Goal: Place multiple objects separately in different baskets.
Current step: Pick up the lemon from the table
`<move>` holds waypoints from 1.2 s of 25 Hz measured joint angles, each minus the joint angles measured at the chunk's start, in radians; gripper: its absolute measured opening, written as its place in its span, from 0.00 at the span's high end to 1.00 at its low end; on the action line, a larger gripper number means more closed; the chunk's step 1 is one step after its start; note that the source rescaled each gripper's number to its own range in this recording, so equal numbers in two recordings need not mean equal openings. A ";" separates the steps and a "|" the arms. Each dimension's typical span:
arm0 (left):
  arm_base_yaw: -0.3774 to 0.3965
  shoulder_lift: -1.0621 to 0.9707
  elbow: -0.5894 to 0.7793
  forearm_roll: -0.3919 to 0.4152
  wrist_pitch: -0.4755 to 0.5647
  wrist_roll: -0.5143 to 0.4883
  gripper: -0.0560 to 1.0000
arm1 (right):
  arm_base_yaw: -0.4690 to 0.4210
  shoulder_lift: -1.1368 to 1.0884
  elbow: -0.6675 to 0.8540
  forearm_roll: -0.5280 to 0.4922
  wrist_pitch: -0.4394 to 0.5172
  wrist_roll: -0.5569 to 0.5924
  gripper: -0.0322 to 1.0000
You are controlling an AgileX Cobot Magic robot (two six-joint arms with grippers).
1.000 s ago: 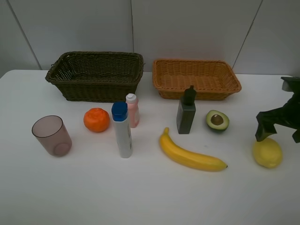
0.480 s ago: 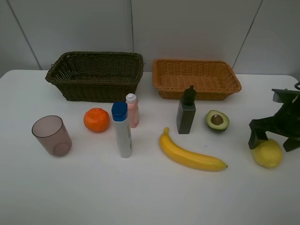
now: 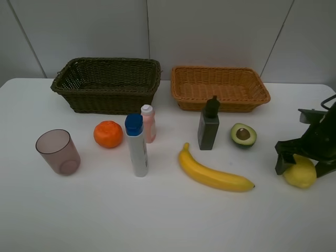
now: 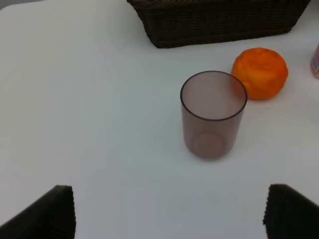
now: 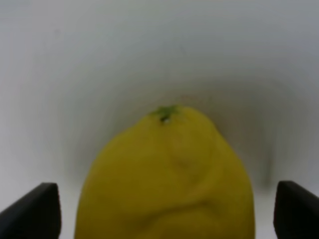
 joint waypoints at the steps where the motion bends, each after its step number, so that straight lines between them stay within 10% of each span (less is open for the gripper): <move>1: 0.000 0.000 0.000 0.000 0.000 0.000 0.00 | 0.000 0.005 0.000 0.000 0.000 0.000 0.23; 10: 0.000 0.000 0.000 0.000 0.000 0.000 0.00 | 0.000 0.010 0.000 0.002 0.000 0.000 0.58; 30: 0.000 0.000 0.000 0.000 0.000 0.000 0.00 | 0.000 0.010 -0.011 0.001 0.028 0.000 0.58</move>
